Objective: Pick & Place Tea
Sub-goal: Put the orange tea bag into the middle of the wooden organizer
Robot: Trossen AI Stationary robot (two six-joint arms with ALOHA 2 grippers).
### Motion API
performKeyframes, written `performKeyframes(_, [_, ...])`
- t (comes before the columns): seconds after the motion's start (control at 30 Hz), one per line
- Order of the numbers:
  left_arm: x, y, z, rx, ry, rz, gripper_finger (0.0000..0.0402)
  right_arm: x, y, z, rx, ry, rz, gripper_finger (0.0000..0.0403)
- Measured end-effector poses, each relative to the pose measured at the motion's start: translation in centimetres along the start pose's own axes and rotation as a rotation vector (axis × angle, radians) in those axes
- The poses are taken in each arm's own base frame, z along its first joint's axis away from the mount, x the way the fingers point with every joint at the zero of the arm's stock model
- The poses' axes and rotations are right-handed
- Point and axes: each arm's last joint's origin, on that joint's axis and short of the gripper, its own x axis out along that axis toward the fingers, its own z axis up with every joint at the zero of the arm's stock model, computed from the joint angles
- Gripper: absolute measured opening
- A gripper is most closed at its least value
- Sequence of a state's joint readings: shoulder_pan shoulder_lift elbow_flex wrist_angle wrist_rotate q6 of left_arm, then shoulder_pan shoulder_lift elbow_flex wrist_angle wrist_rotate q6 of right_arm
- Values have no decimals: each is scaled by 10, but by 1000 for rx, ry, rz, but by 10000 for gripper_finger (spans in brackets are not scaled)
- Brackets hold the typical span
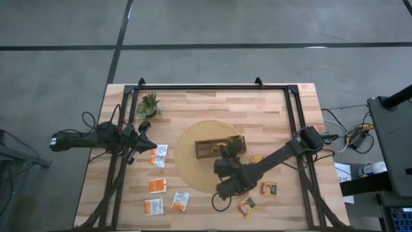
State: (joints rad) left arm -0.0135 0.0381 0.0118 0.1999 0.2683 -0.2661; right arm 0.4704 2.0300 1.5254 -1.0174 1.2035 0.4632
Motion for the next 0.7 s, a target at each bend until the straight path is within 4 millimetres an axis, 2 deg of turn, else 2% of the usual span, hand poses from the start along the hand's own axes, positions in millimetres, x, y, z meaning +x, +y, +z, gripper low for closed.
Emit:
performKeyframes(0.23, [0, 0, 0, 0, 0, 0, 0, 13, -4, -1, 3, 27, -20, 11])
performKeyframes(0.7, [0, 0, 0, 0, 0, 0, 0, 31, 0, -16, -41, 84, -35, 11])
